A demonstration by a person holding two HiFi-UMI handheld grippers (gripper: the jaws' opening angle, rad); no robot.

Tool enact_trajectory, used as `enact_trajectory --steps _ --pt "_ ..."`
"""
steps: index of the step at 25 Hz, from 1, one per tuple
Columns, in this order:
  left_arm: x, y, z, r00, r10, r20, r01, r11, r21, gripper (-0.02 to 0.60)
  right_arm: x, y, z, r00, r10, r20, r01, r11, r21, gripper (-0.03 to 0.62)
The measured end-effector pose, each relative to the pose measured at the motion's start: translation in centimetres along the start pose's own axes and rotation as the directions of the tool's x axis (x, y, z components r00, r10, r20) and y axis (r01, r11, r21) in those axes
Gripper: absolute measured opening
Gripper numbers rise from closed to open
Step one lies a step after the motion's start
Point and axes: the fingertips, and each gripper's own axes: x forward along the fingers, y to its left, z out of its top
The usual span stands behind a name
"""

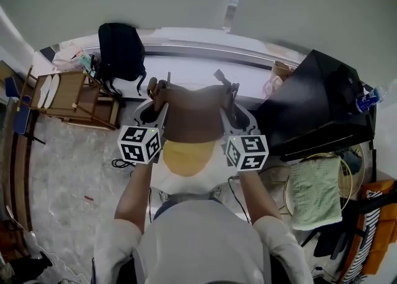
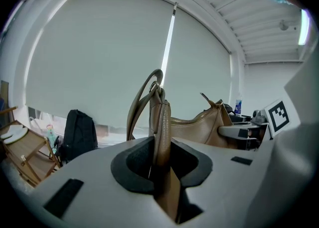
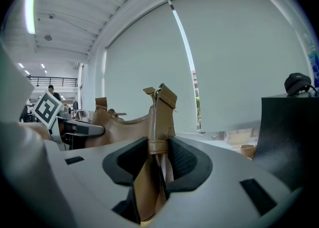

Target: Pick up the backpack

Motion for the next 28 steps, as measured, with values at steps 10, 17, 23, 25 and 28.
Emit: enact_trajectory --steps 10,17,23,25,28 --pt "-2.5 -1.7 2.4 0.998 0.009 0.065 -0.01 1.0 0.015 0.094 -2.2 0.6 3.1 0.998 0.009 0.063 -0.007 0.999 -0.042 0.149" --pt "-4.8 -2.5 3.8 0.994 0.02 0.106 -0.025 0.999 0.048 0.092 -3.8 1.8 4.4 0.993 0.002 0.116 0.006 0.997 -0.074 0.147" --pt "-5.9 -2.7 4.1 0.992 0.025 0.122 -0.031 0.998 0.047 0.092 -4.4 2.5 4.9 0.992 0.01 0.127 0.001 0.997 -0.083 0.147" --pt "-6.1 -2.7 4.0 0.992 0.026 0.122 -0.032 0.998 0.045 0.092 -4.6 2.6 4.9 0.992 0.011 0.126 -0.001 0.997 -0.083 0.147" --pt "-6.2 -2.7 3.9 0.992 0.027 0.12 -0.032 0.999 0.039 0.092 -4.7 2.7 4.9 0.992 0.012 0.125 -0.001 0.996 -0.087 0.147"
